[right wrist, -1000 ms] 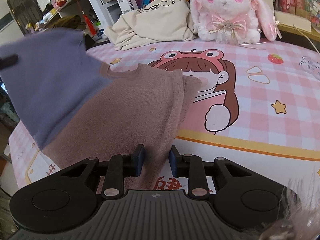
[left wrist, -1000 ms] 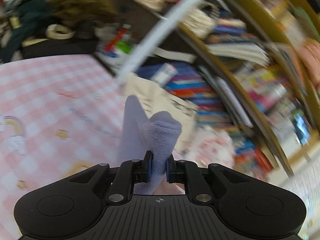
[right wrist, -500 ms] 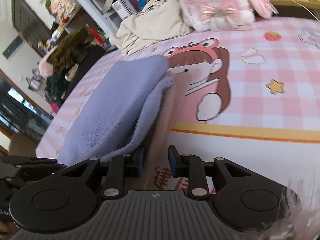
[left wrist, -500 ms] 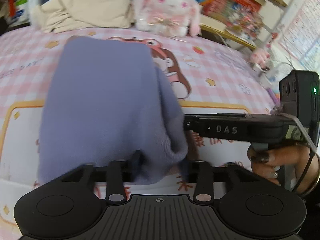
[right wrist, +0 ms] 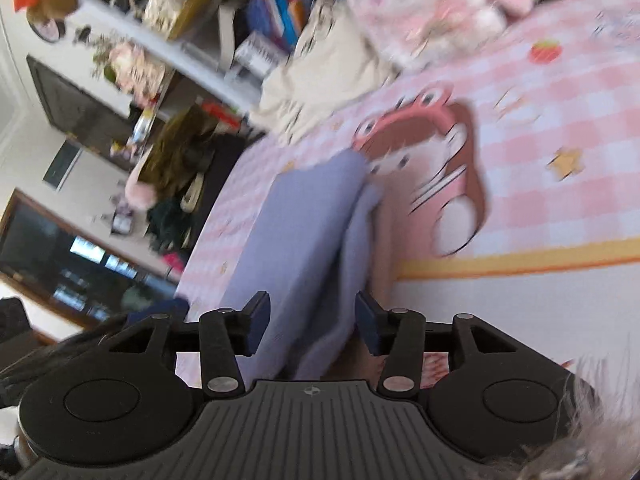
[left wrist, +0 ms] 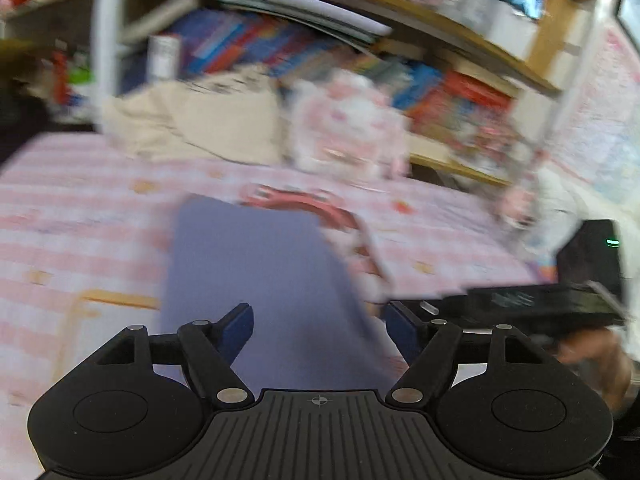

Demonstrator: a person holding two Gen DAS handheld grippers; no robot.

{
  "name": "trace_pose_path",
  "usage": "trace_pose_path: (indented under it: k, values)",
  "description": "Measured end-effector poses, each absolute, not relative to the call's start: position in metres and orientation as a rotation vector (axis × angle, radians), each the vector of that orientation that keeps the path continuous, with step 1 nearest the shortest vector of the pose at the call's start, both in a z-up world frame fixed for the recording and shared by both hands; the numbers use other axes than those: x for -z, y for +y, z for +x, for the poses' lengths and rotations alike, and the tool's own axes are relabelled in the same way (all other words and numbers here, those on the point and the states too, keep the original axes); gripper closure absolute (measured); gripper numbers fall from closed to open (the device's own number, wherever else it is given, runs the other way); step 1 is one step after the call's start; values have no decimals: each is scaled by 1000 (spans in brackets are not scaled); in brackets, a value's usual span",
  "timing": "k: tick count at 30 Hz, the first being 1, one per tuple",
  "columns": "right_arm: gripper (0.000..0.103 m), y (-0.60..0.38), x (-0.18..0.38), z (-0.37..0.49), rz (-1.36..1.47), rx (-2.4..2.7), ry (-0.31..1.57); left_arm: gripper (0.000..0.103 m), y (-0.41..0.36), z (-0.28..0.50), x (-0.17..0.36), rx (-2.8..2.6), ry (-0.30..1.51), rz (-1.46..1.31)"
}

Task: Fold clothes
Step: 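Lift the sweater with both grippers and fold it in half over itself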

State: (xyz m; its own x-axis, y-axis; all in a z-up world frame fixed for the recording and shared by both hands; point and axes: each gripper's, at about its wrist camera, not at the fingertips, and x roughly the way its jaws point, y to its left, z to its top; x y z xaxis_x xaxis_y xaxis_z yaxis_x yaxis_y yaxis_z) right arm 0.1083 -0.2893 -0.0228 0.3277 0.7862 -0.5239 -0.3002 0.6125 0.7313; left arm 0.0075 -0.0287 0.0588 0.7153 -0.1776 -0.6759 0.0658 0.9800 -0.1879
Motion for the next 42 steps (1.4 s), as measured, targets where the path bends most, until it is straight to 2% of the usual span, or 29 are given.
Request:
trace_pose_path:
  k: [3,5,6,7,8,9,13,16,17,19,22,26,27,29,31,32,33,39,42]
  values:
    - [50,-273,26,112,583,-786,1037,32,-31,7,-39,123,789,-75]
    - [51,-263,27,114,590,-797,1060,38,-37,7,-23,122,818,-18]
    - [53,-258,27,113,573,-792,1054,40,-42,6,-16,120,828,18]
    - [60,-252,22,109,512,-792,1026,40,-47,3,-12,117,819,60]
    - [83,-246,17,106,451,-790,997,40,-50,1,-10,118,814,91]
    - [89,-240,13,102,390,-788,969,40,-53,-1,-9,120,811,121]
    - [91,-230,-20,53,107,-948,619,38,-52,-2,-9,129,811,133]
    - [92,-229,-13,47,83,-889,634,38,-45,-1,-8,128,819,84]
    - [91,-231,-4,54,104,-826,696,38,-46,-2,-7,129,820,94]
    - [90,-237,20,75,164,-724,869,35,-52,-3,-6,138,823,130]
    - [86,-251,30,82,285,-717,922,32,-60,-3,-3,137,828,184]
    - [54,-261,28,78,407,-769,940,30,-56,-5,-8,125,823,150]
    - [50,-263,28,77,454,-792,953,30,-53,-7,-10,116,815,125]
    - [49,-263,29,77,498,-810,992,30,-47,-8,-11,94,812,90]
    - [55,-260,28,76,502,-813,1031,30,-42,-8,-12,71,810,57]
    - [68,-258,26,73,469,-815,1033,30,-39,-9,-12,60,809,41]
    - [89,-256,23,70,436,-819,1031,30,-40,-8,-9,52,823,49]
    - [93,-251,-8,45,270,-879,820,28,-46,-2,-4,47,837,100]
    - [93,-248,12,54,233,-778,943,27,-45,-1,-2,57,846,96]
